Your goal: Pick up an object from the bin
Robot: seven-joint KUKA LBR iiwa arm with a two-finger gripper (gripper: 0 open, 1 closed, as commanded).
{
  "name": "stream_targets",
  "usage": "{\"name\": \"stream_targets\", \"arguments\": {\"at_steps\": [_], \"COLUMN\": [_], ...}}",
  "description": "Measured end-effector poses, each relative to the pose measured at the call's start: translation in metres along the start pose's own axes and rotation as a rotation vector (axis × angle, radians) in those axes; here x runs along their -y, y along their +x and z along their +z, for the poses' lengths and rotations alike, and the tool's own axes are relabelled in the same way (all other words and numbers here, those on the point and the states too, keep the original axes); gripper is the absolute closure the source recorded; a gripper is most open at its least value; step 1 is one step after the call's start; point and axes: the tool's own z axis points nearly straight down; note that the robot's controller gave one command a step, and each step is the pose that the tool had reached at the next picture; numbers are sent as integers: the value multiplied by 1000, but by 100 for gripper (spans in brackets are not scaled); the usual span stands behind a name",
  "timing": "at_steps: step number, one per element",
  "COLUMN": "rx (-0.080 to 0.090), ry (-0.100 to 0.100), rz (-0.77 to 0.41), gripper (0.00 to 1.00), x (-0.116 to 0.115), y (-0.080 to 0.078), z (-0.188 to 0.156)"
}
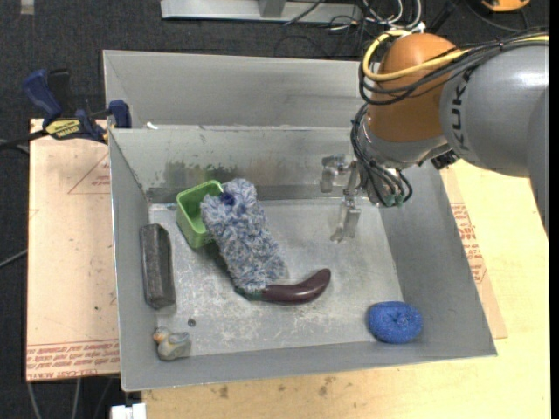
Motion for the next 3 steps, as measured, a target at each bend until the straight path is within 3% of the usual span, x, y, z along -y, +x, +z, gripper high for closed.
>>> {"name": "stream_targets", "arguments": {"at_steps": [1,2,3], "rx": [8,10,11], "ry": [0,2,-6], "rz": [0,1,-96], "gripper": [0,0,0], "x": [0,-48,-71], "y": [-2,-3,14], "z": [-5,14,56]}}
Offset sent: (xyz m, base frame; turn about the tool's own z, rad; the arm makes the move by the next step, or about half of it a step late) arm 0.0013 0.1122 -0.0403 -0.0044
